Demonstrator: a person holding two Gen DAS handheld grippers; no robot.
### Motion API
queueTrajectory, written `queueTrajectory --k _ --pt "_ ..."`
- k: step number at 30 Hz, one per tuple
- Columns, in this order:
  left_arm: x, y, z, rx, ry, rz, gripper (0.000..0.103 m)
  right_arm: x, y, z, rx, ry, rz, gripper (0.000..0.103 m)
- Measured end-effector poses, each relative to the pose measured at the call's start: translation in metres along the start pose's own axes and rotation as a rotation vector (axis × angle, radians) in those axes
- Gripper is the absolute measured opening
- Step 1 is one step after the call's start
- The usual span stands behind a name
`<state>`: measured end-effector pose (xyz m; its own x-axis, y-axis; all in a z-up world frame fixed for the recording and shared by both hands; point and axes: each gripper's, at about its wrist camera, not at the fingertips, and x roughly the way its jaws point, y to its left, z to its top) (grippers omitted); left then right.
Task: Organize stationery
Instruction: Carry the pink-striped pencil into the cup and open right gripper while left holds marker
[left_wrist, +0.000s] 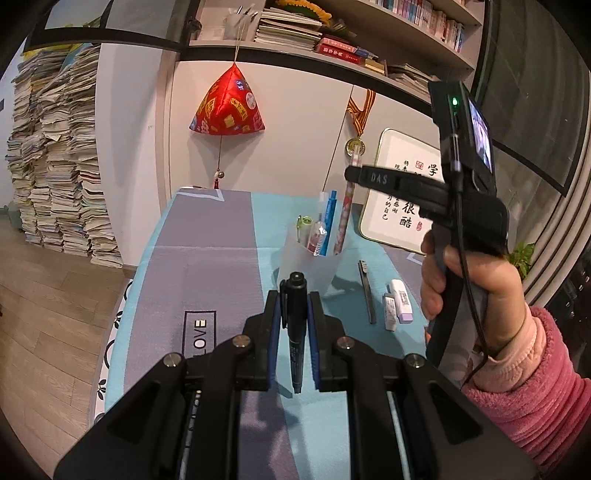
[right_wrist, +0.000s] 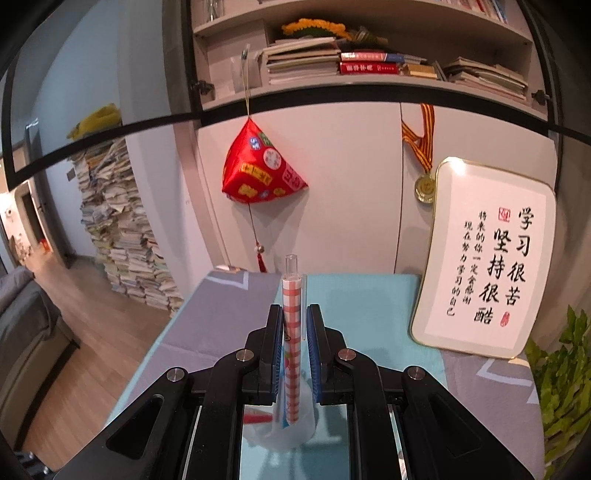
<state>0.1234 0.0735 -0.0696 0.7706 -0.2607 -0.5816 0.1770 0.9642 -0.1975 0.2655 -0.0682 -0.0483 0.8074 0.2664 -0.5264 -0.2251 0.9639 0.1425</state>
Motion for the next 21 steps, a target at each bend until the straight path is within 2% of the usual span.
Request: queueTrajectory --k 10,21 --pt "0.003 0.001 -0.002 -0.007 0.011 0.004 0.012 0.005 -0.007 -0.026 0.008 0.095 0.037 0.014" --pt "-0.001 -0.003 -0.002 -0.005 0.008 0.003 0.012 0.008 -0.010 -0.039 0.013 0.164 0.068 0.014"
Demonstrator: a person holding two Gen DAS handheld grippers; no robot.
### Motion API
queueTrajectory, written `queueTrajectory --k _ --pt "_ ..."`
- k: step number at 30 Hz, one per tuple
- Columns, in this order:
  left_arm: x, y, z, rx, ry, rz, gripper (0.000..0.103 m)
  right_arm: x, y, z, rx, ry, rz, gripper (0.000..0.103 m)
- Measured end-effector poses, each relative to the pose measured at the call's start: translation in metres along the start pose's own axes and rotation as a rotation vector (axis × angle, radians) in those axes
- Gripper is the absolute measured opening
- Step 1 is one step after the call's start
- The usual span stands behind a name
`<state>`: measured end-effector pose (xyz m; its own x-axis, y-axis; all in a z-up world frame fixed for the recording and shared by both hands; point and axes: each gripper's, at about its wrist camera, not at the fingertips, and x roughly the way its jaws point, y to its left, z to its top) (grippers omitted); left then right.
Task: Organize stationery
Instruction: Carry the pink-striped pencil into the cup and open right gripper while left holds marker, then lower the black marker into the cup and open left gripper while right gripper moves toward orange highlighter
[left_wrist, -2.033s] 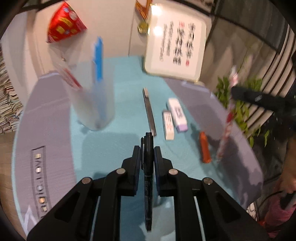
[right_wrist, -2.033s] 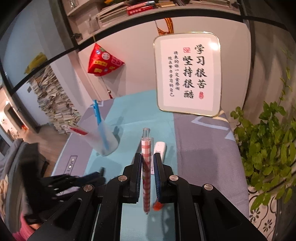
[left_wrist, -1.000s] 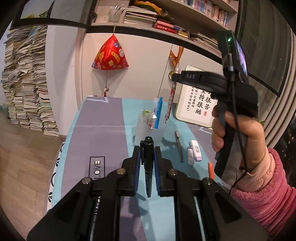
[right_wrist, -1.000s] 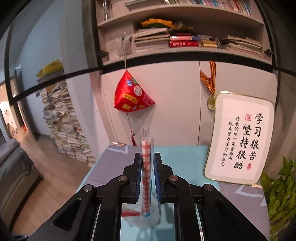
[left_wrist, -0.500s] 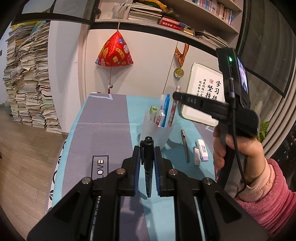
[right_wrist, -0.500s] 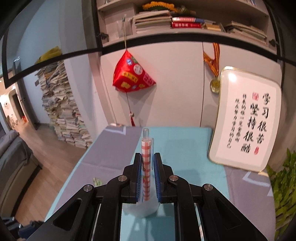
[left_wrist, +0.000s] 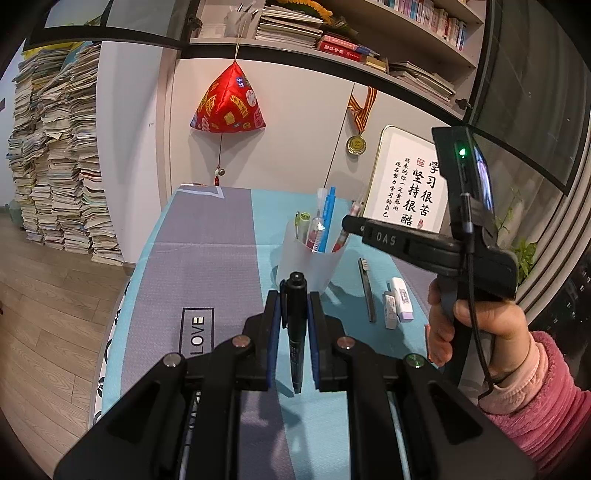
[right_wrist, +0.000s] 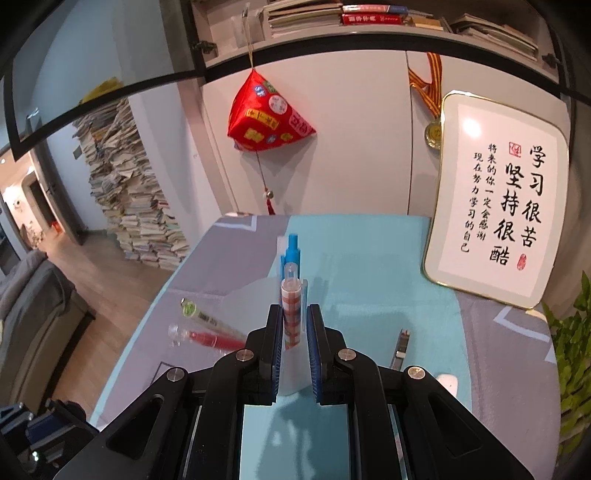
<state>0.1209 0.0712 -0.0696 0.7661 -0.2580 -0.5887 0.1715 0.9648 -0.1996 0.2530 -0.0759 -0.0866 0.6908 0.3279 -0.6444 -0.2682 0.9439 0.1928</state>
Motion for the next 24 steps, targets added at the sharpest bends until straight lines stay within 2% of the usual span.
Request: queueTrajectory --k 7,12,20,24 --pt "-0.002 -0.002 0.002 0.003 -0.001 0.010 0.012 -0.005 -0.011 -0.008 0.045 0.055 0.044 0.014" --pt "-0.002 -0.004 0.004 0.008 -0.003 0.014 0.012 -0.026 -0.022 -0.024 0.048 0.064 0.065 0.014" --pt "-0.006 -0.020 0.026 0.045 -0.047 0.011 0.012 -0.048 -0.043 -0.058 0.041 0.083 0.015 0.014" --pt "-0.010 -0.032 0.046 0.070 -0.088 0.017 0.012 -0.046 -0.054 -0.075 0.018 0.154 -0.059 0.014"
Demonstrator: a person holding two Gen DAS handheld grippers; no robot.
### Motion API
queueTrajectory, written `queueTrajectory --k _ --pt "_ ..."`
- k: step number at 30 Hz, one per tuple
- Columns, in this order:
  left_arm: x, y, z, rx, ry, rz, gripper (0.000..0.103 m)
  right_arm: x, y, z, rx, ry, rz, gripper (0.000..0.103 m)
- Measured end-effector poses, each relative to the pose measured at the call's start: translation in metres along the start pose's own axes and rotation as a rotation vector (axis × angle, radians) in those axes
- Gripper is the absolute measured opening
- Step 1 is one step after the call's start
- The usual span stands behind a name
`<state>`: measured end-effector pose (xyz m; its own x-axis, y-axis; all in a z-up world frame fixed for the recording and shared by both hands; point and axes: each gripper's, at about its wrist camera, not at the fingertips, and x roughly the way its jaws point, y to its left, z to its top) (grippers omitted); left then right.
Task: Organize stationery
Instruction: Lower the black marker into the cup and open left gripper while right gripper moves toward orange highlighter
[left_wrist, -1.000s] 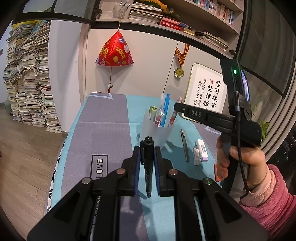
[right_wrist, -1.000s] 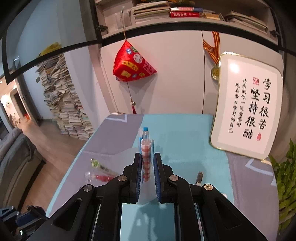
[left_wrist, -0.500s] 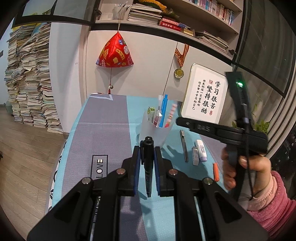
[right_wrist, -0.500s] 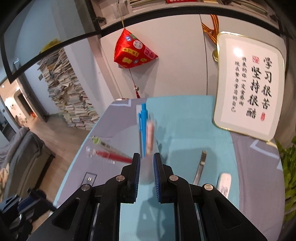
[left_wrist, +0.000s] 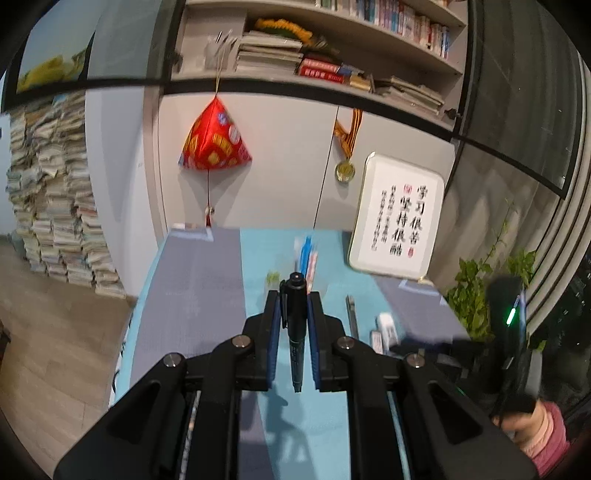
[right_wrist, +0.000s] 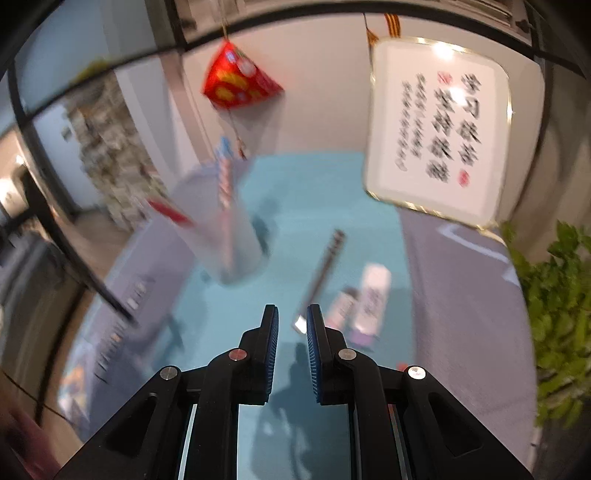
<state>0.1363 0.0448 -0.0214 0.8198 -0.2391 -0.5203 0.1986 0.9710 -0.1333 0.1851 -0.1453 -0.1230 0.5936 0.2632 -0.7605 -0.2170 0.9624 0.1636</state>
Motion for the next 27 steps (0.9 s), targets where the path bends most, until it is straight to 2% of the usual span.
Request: queueTrajectory --k 3,8,11,15,20,27 --pt "-0.002 -0.009 0.017 0.020 -0.038 -0.006 0.012 0.003 -0.010 -0.011 -0.006 0.009 -0.013 0.014" --pt "0.006 -0.023 0.040 0.045 -0.071 0.011 0.012 -0.015 -0.022 -0.026 -0.023 -0.122 -0.066 0.014" --pt "0.014 -0.026 0.051 0.046 -0.083 0.017 0.012 -0.019 -0.024 -0.029 -0.032 -0.138 -0.091 0.014" --pt "0.031 -0.026 0.064 0.047 -0.085 0.049 0.012 -0.018 -0.029 -0.031 -0.008 -0.112 -0.031 0.014" --pt "0.057 -0.023 0.067 0.055 -0.078 0.108 0.012 -0.021 -0.034 -0.035 -0.010 -0.131 -0.037 0.014" --pt "0.085 -0.017 0.061 0.061 -0.045 0.138 0.012 -0.016 -0.041 -0.038 -0.010 -0.091 -0.054 0.014"
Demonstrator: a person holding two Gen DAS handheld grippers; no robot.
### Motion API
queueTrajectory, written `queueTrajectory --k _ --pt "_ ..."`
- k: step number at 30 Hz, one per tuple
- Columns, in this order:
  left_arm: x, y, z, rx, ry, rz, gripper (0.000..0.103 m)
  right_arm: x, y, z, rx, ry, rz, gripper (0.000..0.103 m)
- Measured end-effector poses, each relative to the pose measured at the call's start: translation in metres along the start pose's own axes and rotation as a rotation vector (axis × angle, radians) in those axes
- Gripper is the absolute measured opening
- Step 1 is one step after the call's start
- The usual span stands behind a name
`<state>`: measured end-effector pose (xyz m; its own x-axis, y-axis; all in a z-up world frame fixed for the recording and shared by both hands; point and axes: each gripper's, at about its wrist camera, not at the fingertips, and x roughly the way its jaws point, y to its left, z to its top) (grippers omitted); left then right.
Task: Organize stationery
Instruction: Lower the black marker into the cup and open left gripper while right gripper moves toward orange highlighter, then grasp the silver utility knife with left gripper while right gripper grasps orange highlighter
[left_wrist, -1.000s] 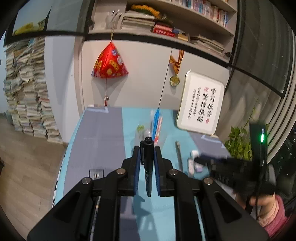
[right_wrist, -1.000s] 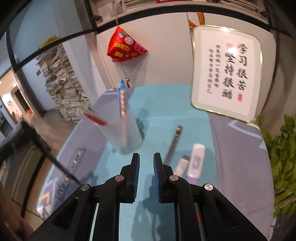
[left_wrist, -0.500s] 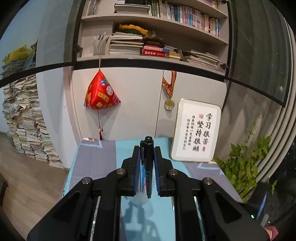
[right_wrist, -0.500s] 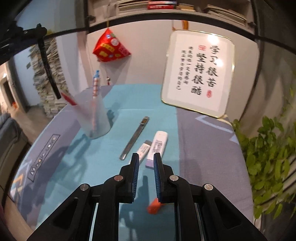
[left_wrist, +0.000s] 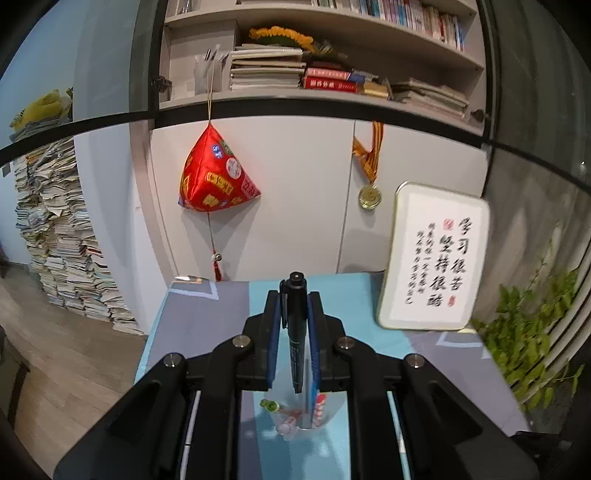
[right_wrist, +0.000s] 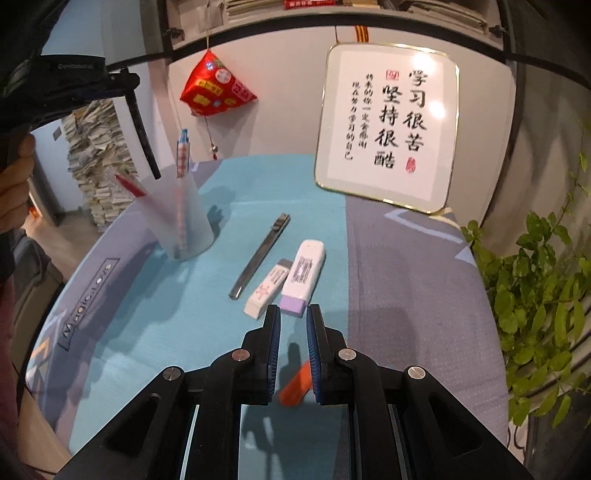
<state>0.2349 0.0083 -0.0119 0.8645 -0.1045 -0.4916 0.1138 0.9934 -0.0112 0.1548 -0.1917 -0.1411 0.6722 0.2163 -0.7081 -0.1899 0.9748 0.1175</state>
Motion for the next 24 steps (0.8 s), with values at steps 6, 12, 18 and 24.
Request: queueTrajectory --k 6,12,18,24 --pt "0.018 0.002 -0.012 -0.003 0.044 0.011 0.012 0.000 -0.001 -0.001 0.009 -0.008 0.021 0.014" --pt "0.029 0.008 -0.022 -0.036 0.095 -0.005 0.012 -0.002 -0.002 0.000 0.012 -0.012 0.014 0.014" --pt "0.030 0.007 -0.029 -0.031 0.117 -0.016 0.013 0.001 -0.002 -0.003 0.020 0.007 0.015 0.014" --pt "0.025 0.012 -0.030 -0.048 0.122 -0.025 0.012 -0.001 -0.002 -0.003 0.030 0.016 0.011 0.014"
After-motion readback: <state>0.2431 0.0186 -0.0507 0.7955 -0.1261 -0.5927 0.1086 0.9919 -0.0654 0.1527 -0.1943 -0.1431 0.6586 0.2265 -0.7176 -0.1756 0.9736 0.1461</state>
